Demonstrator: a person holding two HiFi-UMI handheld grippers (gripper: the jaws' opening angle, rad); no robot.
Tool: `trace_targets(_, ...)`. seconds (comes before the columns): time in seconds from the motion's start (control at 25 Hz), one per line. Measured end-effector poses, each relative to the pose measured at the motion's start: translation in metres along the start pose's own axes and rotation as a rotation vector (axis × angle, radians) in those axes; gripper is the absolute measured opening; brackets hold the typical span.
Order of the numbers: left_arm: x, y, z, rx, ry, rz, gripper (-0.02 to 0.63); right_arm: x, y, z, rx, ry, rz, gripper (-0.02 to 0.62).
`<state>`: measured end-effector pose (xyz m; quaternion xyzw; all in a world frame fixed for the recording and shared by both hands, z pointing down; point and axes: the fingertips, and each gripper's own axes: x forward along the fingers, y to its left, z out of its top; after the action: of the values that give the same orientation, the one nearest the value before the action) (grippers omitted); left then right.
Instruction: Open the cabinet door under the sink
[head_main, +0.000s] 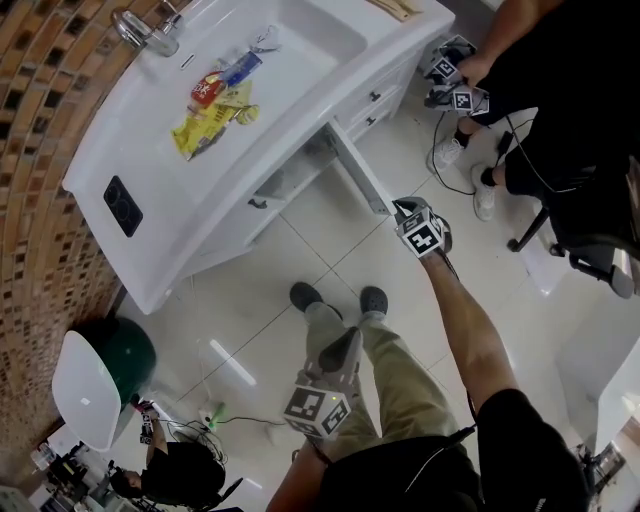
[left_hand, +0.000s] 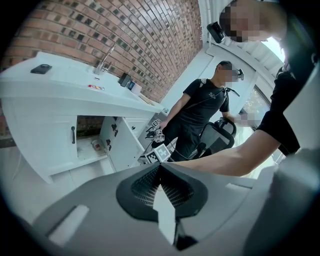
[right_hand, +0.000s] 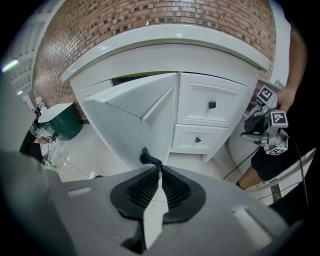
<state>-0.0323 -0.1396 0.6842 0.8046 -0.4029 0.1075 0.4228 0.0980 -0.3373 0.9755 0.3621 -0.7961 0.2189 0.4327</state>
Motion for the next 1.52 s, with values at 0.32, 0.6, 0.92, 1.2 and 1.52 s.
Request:
trace_targets(0.32,-0.009,0.000,-0.006,-0.021,-0.011,0.028,0.017,-0.007,-0.024,-0.003,0.038,-0.035,0.005,0.009)
trace_targets(0.6,-0.013,-0.008,-0.017,-0.008,-0.002,0.050,0.016,-0.035,-0.026,-0.025,-0.002,-0.032,0.029,-0.012)
trace_targets(0.92,-0.046,-0.043,0.016,0.052,-0.063,0.078,0.016,-0.130,0.042,-0.053,-0.007,-0.071,0.092,-0.012)
trace_targets(1.2,-0.099,-0.074,0.056,0.055,-0.187,0.118,0.017,-0.199,0.116,-0.073,-0.021,-0.078,0.192,-0.012)
trace_targets(1.52,-0.172,-0.102,0.056,0.105,-0.288,0.124,0.016,-0.265,0.189,-0.003,-0.168,-0.211,0.230,-0.012)
